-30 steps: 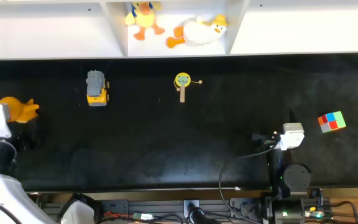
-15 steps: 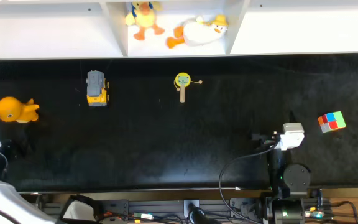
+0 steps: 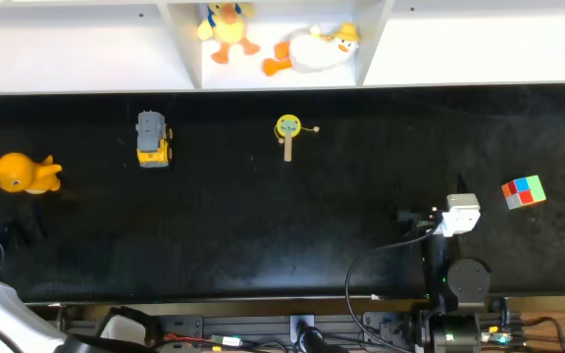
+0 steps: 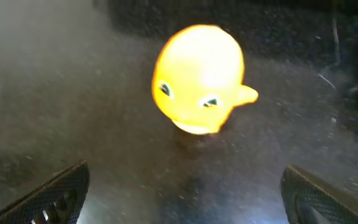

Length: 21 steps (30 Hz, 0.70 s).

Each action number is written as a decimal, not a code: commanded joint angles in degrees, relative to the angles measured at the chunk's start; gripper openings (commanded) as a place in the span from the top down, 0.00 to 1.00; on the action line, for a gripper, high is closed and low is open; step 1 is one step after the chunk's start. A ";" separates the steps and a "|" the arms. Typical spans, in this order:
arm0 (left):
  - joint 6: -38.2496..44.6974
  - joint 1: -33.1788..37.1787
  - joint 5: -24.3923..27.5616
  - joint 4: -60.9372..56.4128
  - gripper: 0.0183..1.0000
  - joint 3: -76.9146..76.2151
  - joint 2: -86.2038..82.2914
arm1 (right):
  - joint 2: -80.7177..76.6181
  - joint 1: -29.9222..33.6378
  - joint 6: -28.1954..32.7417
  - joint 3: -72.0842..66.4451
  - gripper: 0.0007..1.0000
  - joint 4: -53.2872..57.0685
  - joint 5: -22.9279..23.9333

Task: Store Toys

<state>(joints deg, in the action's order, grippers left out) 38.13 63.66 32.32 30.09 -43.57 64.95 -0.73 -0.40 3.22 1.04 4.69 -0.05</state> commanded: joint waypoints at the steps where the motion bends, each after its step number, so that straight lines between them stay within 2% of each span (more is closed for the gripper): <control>1: 1.09 0.39 -0.28 -2.84 0.00 -1.51 2.36 | 0.52 -0.24 -0.28 -0.76 0.00 -0.20 -0.35; 10: 1.09 -2.71 -0.28 -9.27 0.00 -1.68 6.14 | 0.52 -0.24 -0.28 -0.76 0.01 -0.22 -0.35; 16: 0.85 -6.56 -0.31 -9.44 0.00 -4.07 9.14 | 0.52 -0.24 -0.28 -0.76 0.00 -0.20 -0.35; 21: 0.13 -7.13 -0.28 -9.40 0.00 -5.81 10.75 | 0.52 -0.24 -0.28 -0.76 0.01 -0.20 -0.35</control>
<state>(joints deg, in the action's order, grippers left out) 38.11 56.73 31.86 20.97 -47.07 74.87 -0.73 -0.43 3.20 1.04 4.71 -0.05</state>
